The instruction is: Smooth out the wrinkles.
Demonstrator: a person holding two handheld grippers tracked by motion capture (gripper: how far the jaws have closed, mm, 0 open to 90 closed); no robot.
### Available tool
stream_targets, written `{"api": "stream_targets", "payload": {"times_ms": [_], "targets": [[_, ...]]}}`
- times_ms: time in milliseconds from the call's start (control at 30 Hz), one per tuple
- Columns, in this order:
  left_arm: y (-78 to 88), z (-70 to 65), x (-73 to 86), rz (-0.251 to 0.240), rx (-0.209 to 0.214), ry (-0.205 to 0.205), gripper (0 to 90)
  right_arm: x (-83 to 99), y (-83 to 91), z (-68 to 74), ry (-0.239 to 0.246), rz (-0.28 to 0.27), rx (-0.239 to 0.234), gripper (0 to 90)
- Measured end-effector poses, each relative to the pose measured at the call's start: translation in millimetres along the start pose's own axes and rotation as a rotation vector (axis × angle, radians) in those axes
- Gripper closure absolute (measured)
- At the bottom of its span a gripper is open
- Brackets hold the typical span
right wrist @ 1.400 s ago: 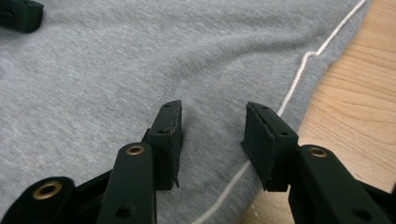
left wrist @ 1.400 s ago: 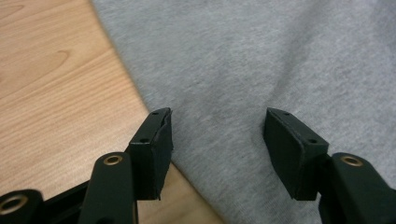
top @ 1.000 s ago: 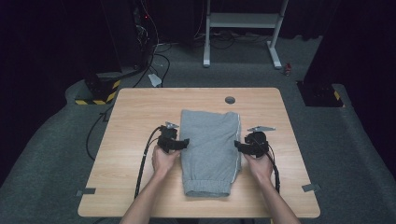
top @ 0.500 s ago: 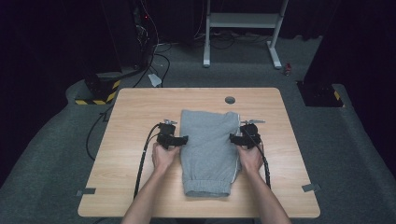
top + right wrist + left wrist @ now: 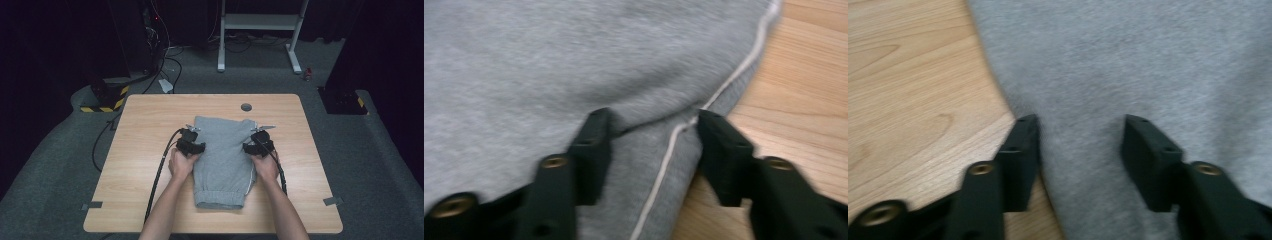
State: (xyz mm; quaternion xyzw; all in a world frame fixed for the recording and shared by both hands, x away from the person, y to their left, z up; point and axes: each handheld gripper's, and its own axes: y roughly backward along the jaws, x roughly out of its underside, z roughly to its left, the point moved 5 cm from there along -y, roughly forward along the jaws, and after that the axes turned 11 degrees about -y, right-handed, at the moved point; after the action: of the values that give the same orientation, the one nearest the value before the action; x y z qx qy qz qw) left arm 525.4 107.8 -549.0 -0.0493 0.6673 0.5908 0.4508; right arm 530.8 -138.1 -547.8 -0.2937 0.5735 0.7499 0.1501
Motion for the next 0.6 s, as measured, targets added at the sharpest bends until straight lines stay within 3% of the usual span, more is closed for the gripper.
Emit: {"api": "stream_targets", "payload": {"times_ms": [100, 200, 267, 367, 600], "targets": [[0.1, -1.1, -2.0, 0.003, 0.026, 0.009, 68.3, 0.3, 0.4, 4.8, 0.005, 0.009, -0.034, 68.6], [0.3, 0.7, -1.7, 0.003, 0.083, 0.063, 80.7, 0.4, -0.2, 6.0, -0.019, 0.014, -0.066, 77.4], [0.7, 4.6, -0.2, -0.001, 0.123, 0.103, 83.6, -0.2, -0.3, 3.8, -0.042, 0.015, -0.091, 80.1], [1.9, 6.9, 1.7, -0.009, 0.155, 0.111, 84.3, 0.3, 1.4, 1.6, -0.076, 0.023, -0.118, 81.4], [21.2, 11.1, -1.9, -0.089, 0.227, 0.164, 84.5, -3.1, 14.7, 2.2, -0.050, 0.001, -0.153, 82.7]]}}
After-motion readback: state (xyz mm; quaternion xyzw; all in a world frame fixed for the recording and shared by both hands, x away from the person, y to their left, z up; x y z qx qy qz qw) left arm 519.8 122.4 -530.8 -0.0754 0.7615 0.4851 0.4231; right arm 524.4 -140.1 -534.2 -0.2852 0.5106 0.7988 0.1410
